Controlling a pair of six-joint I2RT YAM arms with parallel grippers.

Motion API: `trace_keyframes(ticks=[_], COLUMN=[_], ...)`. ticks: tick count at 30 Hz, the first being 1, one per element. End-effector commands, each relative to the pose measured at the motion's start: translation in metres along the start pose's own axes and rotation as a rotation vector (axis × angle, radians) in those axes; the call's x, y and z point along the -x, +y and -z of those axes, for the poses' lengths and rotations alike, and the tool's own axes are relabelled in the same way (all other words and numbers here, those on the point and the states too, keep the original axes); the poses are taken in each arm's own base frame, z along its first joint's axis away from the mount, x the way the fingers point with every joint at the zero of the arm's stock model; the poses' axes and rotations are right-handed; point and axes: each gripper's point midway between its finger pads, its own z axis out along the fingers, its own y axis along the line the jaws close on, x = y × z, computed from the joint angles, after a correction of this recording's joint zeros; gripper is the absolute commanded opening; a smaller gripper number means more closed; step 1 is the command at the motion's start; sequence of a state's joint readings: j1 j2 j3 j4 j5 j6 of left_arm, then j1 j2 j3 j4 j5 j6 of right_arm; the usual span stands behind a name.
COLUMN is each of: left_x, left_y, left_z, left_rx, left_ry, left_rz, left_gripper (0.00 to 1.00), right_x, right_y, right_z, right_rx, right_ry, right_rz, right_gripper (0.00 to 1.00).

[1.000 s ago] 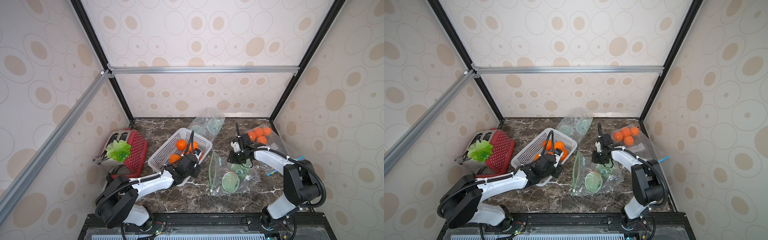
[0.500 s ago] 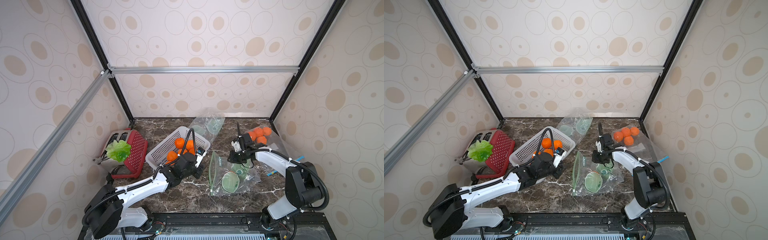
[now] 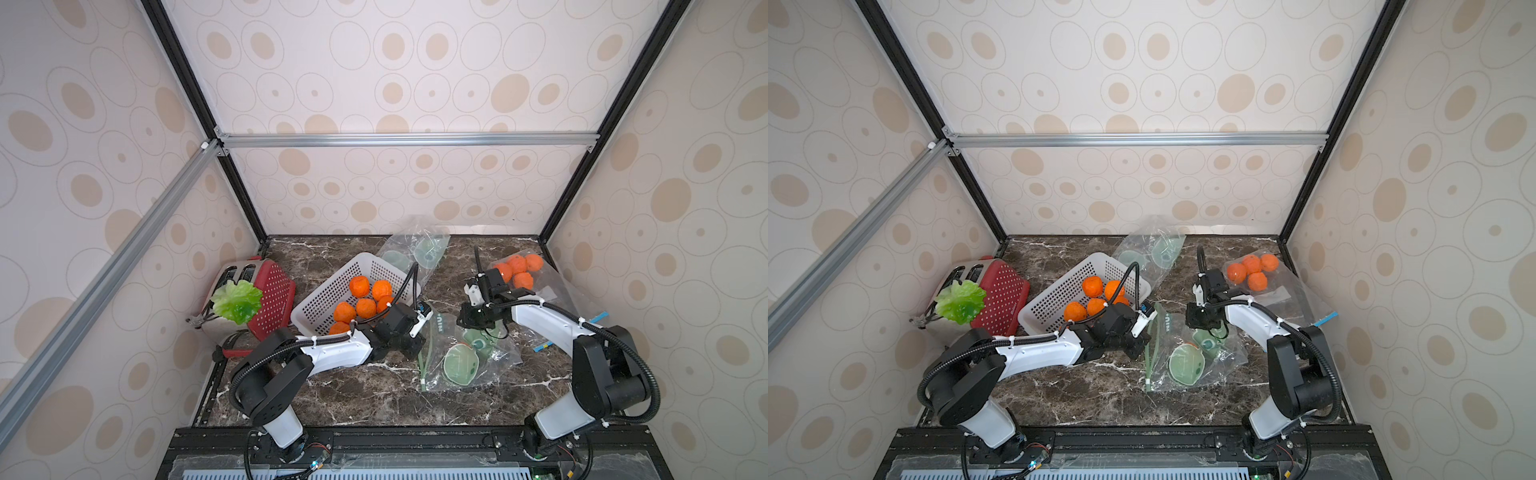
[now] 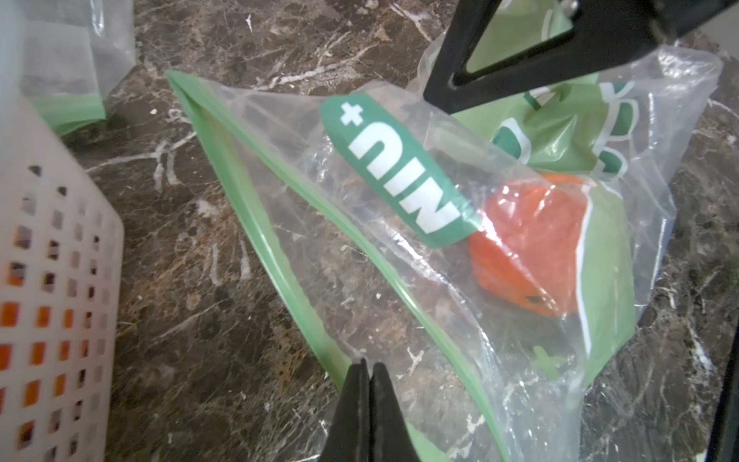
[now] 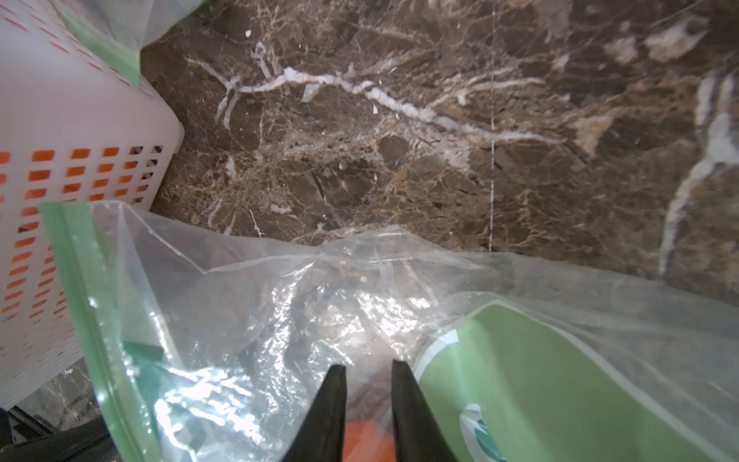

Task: Open the zip-top bag and take out the orange
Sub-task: Pick up the orange from the zipper food storage bag.

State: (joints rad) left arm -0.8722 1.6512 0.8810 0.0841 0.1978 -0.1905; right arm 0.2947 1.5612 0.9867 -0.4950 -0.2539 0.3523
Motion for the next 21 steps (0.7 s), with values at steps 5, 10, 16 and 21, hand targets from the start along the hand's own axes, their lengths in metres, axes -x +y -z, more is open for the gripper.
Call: trace_keyframes(ticks=[5, 10, 16, 21], left_x=[0.02, 0.015, 0.004, -0.005], left_y=[-0.026, -0.033, -0.033, -0.037], left_z=[-0.006, -0.015, -0.032, -0.04], left_rx=[-0.101, -0.139, -0.156, -0.188], left_ry=[-0.046, -0.035, -0.013, 0.002], left_rz=[-0.052, -0.054, -0.041, -0.033], left_gripper=[0.05, 0.05, 0.05, 0.09], right_x=[-0.001, -0.036, -0.077, -0.093], right_y=[-0.01, -0.032, -0.054, -0.053], right_z=[0.041, 0.053, 0.033, 0.01], right_rx=[-0.08, -0.18, -0.216, -0.176], right_ry=[-0.077, -0.001, 0.061, 0.126], right_rz=[-0.011, -0.04, -0.113, -0.148], right_gripper=[0.24, 0.26, 0.19, 0.14])
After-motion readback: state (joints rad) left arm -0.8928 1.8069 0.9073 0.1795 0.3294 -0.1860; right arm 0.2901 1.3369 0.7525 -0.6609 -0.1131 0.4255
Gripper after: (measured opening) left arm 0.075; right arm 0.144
